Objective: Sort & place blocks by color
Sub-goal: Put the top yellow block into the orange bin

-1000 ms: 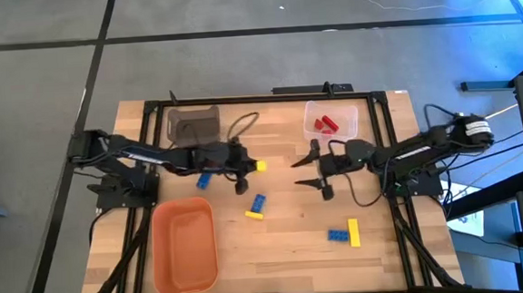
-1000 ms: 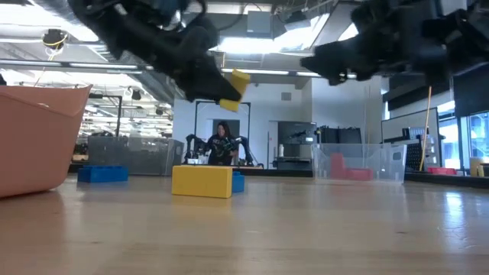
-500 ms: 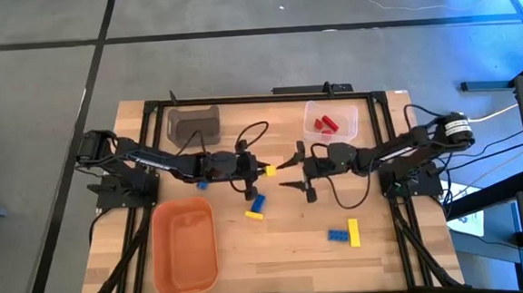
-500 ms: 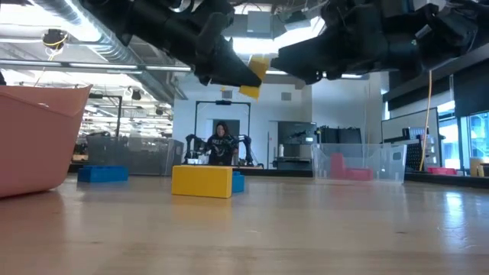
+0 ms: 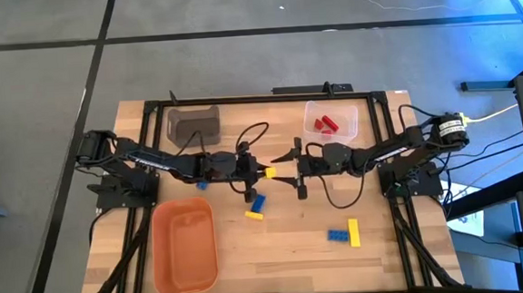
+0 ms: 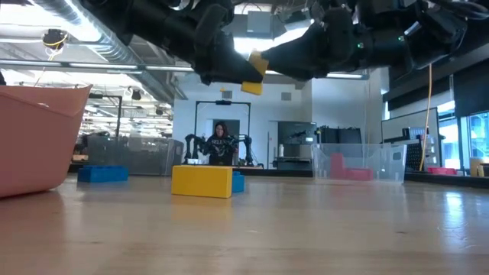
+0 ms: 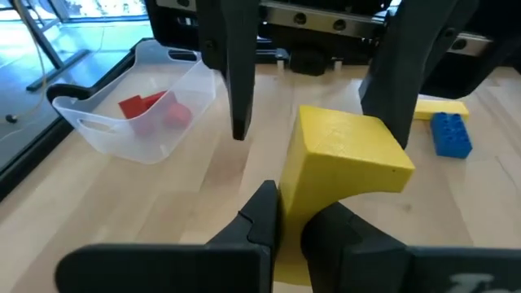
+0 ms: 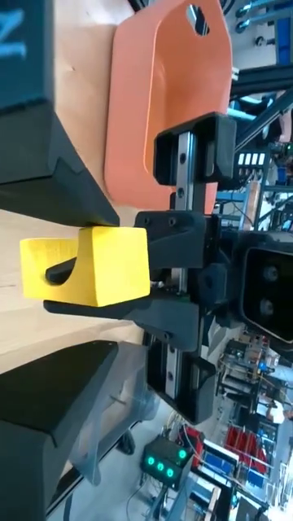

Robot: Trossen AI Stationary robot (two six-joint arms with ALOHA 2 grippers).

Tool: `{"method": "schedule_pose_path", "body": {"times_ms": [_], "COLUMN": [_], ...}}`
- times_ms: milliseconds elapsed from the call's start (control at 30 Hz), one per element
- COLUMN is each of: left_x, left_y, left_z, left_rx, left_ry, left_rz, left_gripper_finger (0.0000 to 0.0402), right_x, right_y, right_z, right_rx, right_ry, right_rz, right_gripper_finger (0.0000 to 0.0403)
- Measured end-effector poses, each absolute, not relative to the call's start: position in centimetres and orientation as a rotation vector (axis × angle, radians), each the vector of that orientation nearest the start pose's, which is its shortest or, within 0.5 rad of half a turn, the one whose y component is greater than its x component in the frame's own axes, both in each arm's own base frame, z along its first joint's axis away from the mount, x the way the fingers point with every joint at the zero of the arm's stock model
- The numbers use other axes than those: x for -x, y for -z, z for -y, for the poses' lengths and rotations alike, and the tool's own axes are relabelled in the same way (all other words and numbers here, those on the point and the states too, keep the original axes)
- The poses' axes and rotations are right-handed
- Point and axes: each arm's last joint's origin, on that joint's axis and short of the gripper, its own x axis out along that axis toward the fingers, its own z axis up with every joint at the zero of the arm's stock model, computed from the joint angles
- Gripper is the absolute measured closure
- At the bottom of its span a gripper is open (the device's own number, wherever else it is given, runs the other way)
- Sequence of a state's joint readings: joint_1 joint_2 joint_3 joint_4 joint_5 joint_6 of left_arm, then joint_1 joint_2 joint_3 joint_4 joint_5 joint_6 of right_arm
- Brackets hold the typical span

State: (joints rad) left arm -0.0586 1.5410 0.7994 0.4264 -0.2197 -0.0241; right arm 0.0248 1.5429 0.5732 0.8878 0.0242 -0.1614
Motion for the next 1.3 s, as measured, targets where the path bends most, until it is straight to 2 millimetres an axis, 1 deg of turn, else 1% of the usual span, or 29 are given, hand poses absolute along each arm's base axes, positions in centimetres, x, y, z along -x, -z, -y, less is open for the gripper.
{"method": "schedule_pose_path", "body": {"times_ms": [300,467,633,800,900,1167,1233,1300], "left_x": [-32.56,-32.64,-32.64,-32.65,-32.66,-32.69,-32.69,-32.69], "left_y": [-22.13,-21.70,-21.73,-21.77,-21.79,-21.90,-21.89,-21.89], "left_z": [1.37,1.37,1.37,1.34,1.34,1.31,1.31,1.32], "left_rx": [0.007,0.005,0.005,0.006,0.007,0.013,0.013,0.013], "left_ry": [-0.157,-0.158,-0.159,-0.164,-0.164,-0.165,-0.164,-0.164], "left_rz": [-0.259,-0.279,-0.276,-0.271,-0.269,-0.257,-0.258,-0.258], "left_gripper_finger": [0.0375,0.0375,0.0375,0.0375,0.0375,0.0373,0.0374,0.0373], "right_x": [-29.71,-29.71,-29.72,-29.76,-29.76,-29.77,-29.77,-29.77], "right_y": [-19.12,-19.15,-19.36,-19.44,-19.44,-19.49,-19.49,-19.49], "right_z": [-1.02,-1.02,-1.14,-1.15,-1.15,-1.16,-1.16,-1.16], "right_rx": [0.142,0.137,0.126,0.104,0.087,0.088,0.090,0.090], "right_ry": [-0.015,-0.017,-0.056,-0.059,-0.059,-0.060,-0.060,-0.060], "right_rz": [-0.080,-0.076,-0.052,-0.048,-0.050,-0.044,-0.044,-0.044], "right_gripper_finger": [0.0163,0.0163,0.0163,0.0167,0.0185,0.0259,0.0269,0.0269]}}
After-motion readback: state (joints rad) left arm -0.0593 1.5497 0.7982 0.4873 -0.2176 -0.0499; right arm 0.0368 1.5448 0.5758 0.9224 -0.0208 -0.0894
